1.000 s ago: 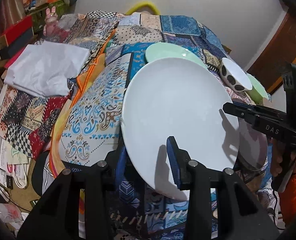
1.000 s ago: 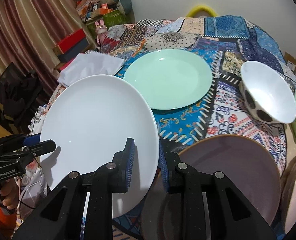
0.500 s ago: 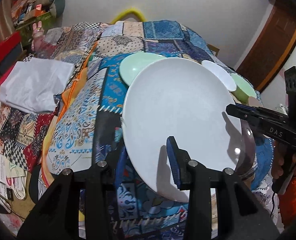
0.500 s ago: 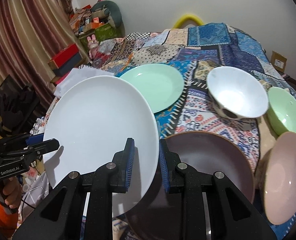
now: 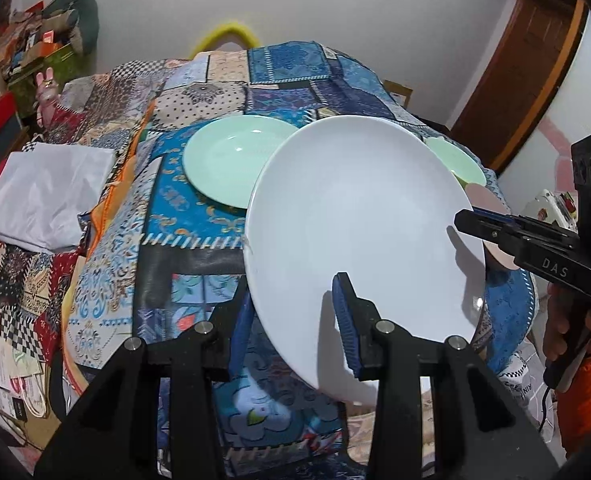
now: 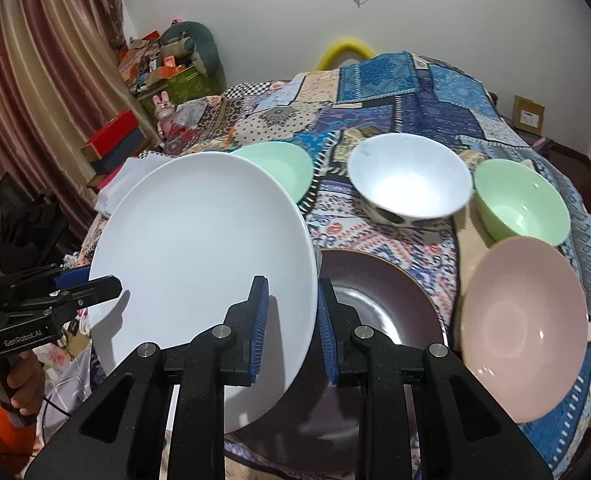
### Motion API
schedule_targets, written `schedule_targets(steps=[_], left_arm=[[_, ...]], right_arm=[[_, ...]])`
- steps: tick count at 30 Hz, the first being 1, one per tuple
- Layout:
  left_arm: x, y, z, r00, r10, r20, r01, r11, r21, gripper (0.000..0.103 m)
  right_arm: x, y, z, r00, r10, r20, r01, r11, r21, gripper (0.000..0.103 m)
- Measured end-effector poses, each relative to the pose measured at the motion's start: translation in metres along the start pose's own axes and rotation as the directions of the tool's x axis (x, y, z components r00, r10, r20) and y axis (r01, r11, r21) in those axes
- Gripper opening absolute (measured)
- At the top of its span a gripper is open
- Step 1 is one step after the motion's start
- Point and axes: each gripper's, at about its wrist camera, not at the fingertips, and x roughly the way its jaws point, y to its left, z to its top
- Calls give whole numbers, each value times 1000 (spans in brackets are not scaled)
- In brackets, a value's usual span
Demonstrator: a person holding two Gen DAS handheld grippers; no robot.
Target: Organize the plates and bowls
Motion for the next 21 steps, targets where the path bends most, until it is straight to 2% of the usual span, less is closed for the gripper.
schedule_targets(steps=[11, 21], left_arm=[[21, -33, -1, 998, -32, -48, 35, 998, 44, 39], [47, -55, -1, 994, -48, -97, 56, 996, 76, 39]], right_arm=[[-15, -29, -17, 1000, -25, 10, 25, 998, 64, 22], [-16, -52, -36, 999, -44, -16, 46, 991, 122, 22]])
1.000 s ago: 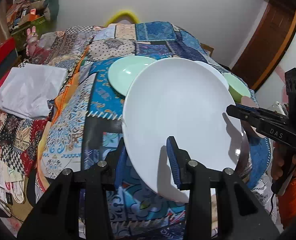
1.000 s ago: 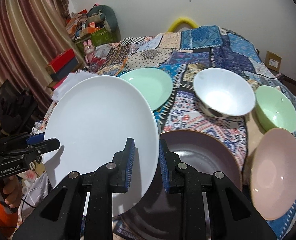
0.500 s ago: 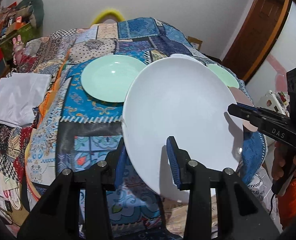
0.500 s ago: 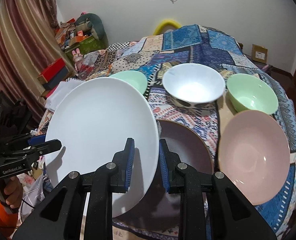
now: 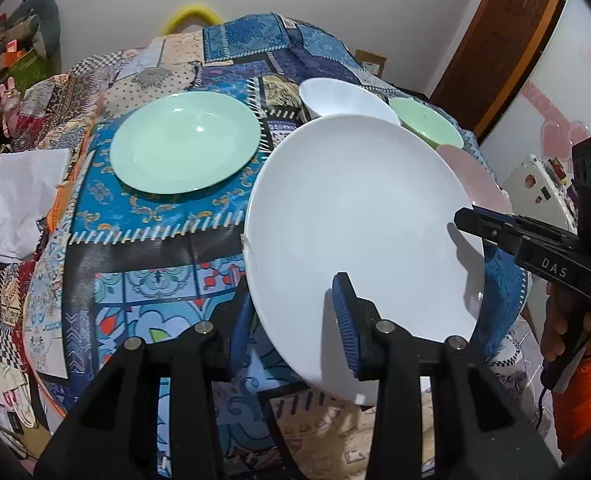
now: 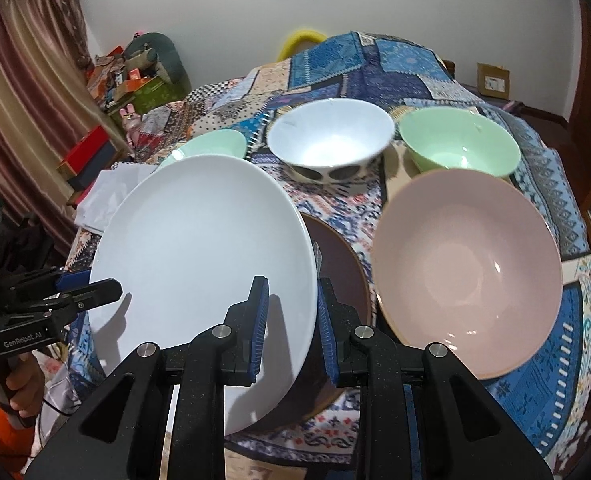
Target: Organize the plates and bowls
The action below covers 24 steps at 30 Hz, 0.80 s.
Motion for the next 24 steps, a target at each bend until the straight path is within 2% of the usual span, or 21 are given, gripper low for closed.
schedule_targets(steps=[10, 24], left_arm=[[21, -9, 2, 999, 4, -43, -4, 1000, 7, 39], [48, -9, 4, 995, 19, -98, -18, 1000, 13, 39]], right_arm=[[10, -18, -14, 999, 3, -44, -1, 999, 44, 22], [17, -24, -17, 999, -3, -52, 7, 997, 77, 22]])
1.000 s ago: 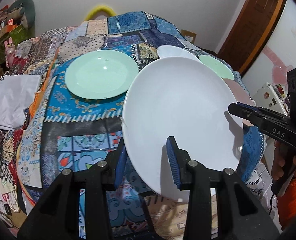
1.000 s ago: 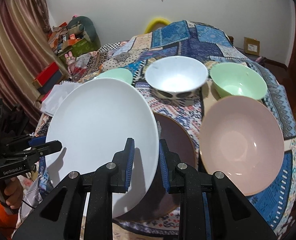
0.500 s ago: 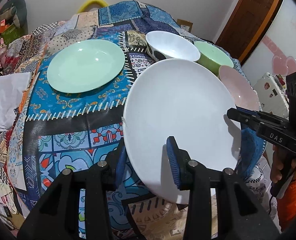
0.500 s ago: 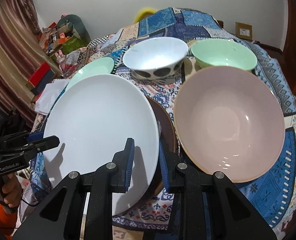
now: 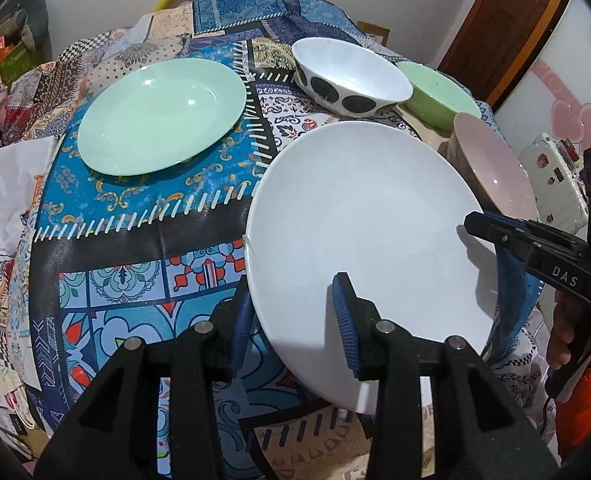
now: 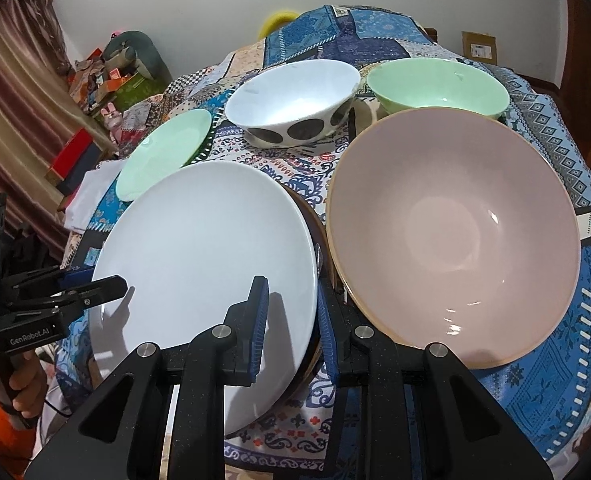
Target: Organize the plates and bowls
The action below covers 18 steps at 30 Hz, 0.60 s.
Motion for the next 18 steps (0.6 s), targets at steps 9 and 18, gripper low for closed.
schedule_targets(steps=[9, 18], left_arm=[[15, 1, 5, 1000, -2, -26, 2, 1000, -9, 39], [18, -1, 6, 1000, 17, -19, -17, 1000, 3, 39]], right_arm=[[-1, 1, -1, 999, -38, 30, 38, 999, -1, 22], [0, 4, -3, 997, -57, 43, 58, 998, -11, 25]])
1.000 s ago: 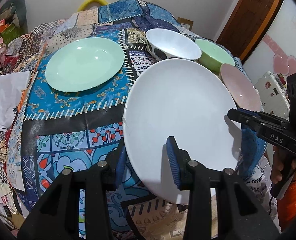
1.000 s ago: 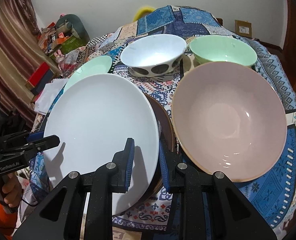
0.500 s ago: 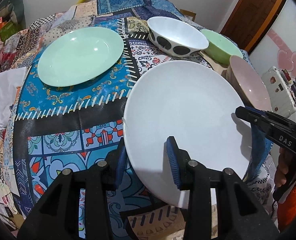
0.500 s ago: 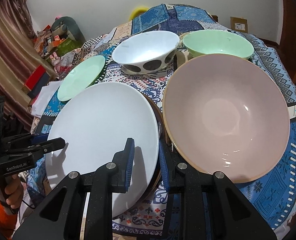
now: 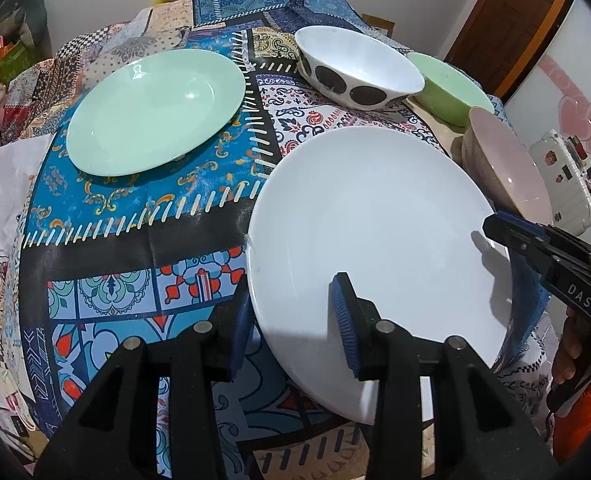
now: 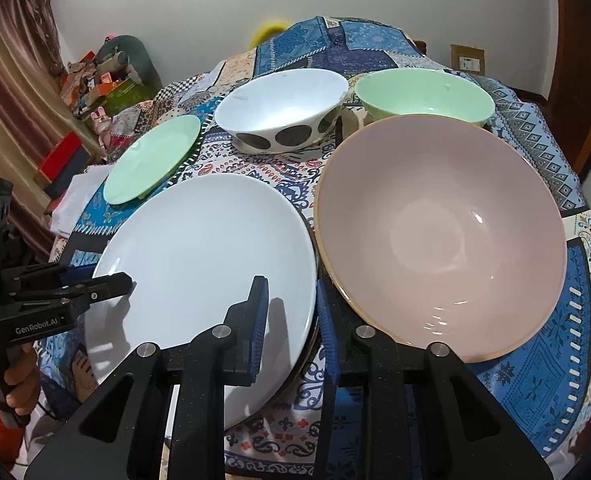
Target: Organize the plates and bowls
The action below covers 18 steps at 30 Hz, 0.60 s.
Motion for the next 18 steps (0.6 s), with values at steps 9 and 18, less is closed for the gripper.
schedule_targets(steps=[9, 18], left_arm=[[-16, 5, 3, 999, 0, 46, 0, 1000, -14, 39], [-62, 8, 3, 987, 26, 159, -26, 1000, -5, 56]], right_arm=[[-8, 3, 0, 1000, -20, 3, 20, 1000, -22, 27], [-32, 20, 9, 998, -6, 63, 9, 998, -59, 46]])
